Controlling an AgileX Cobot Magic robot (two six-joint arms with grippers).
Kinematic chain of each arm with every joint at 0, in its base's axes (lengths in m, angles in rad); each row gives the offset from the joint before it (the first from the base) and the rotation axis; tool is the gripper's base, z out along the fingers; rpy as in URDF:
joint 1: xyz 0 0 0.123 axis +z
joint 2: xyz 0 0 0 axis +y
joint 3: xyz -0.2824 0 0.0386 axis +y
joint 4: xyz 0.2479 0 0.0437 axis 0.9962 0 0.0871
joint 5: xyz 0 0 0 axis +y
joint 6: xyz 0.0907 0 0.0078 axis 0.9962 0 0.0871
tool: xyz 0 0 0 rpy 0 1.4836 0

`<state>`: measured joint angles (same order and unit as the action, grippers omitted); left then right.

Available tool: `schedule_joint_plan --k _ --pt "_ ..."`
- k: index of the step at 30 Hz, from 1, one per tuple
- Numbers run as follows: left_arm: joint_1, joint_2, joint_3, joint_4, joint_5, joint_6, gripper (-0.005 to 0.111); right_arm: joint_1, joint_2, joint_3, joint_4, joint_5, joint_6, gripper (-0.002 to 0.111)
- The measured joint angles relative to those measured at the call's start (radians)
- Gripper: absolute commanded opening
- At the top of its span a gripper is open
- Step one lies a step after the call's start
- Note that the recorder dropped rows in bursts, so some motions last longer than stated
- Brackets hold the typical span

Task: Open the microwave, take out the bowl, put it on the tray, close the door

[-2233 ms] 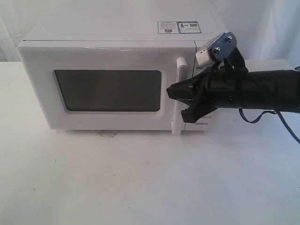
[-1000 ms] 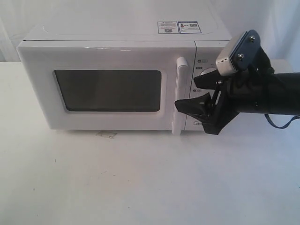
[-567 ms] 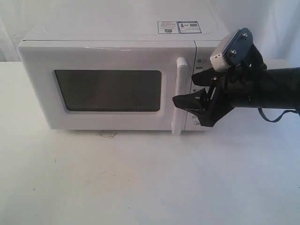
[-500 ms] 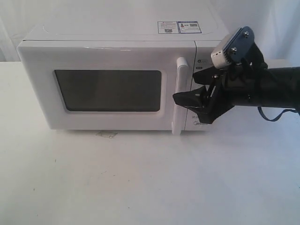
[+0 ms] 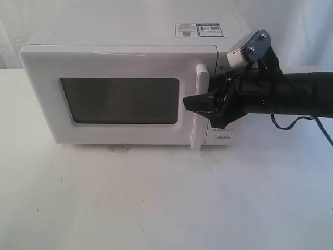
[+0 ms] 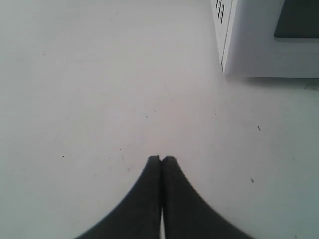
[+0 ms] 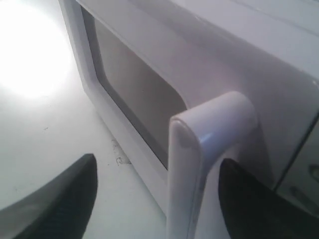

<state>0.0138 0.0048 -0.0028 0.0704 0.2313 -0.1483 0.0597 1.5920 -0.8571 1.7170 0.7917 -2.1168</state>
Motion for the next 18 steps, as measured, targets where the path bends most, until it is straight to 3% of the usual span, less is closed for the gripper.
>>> schedule_joint_plan --k 13,18 --pt "0.0 0.0 0.0 0.0 0.0 0.0 0.0 0.0 0.0 -0.01 -0.002 0.029 0.0 0.063" --pt "0.0 0.0 0.0 0.0 0.0 0.0 0.0 0.0 0.0 -0.012 -0.002 0.031 0.0 0.057"
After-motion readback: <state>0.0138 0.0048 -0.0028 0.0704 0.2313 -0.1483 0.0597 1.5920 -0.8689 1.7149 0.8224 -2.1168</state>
